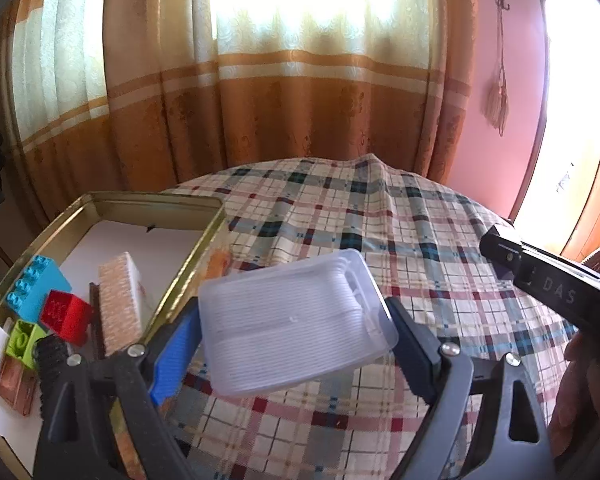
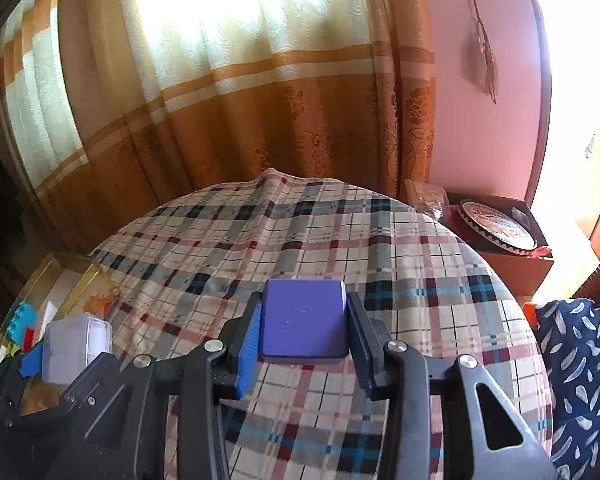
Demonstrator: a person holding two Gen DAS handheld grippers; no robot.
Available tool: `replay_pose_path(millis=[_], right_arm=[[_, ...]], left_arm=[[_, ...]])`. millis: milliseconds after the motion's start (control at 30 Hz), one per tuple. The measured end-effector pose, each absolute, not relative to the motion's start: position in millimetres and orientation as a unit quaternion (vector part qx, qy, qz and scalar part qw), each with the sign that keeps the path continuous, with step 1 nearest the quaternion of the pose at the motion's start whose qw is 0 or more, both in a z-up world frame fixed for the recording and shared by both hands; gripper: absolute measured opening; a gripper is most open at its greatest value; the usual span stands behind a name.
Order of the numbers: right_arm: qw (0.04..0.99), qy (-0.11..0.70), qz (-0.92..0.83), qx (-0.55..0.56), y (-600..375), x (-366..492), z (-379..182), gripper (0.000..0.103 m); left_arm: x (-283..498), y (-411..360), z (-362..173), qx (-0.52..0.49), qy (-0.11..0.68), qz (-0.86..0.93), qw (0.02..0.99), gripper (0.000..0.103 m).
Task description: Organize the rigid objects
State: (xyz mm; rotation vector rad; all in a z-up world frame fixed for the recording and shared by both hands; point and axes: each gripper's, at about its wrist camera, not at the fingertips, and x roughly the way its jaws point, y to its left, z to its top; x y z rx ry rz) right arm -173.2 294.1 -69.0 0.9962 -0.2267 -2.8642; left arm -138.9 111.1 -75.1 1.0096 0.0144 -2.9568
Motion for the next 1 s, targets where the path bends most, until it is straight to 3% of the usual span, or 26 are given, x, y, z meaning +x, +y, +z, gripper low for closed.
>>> replay_pose_path(millis=[600, 800, 867, 933, 1000], right_arm=[[0.079, -0.029, -0.951, 0.296, 255.3, -136.0, -59.1, 0.041], [0.089, -0.064, -0.937, 0.333, 275.4, -147.5, -67.7, 0.041], [0.089, -0.061, -0.930, 0.351, 276.0, -150.6, -72.7, 0.044], [0.096, -0.056, -0.923, 0.368, 273.0, -156.1, -77.0, 0.057], [0.103, -0.043, -0.915, 0.388, 265.7, -163.5, -81.8, 0.060]], left_arm=[[-106.7, 94.8, -60.2, 0.285, 0.001, -0.958, 0.022, 0.089], [-107.2, 86.5, -60.7, 0.289, 0.013, -0.957, 0.023, 0.089], [-108.3, 85.0, -61.6, 0.292, 0.018, -0.956, 0.024, 0.089], [-108.5, 85.0, -62.2, 0.294, 0.019, -0.955, 0.024, 0.089], [-107.9, 84.2, -62.3, 0.293, 0.022, -0.956, 0.024, 0.089]])
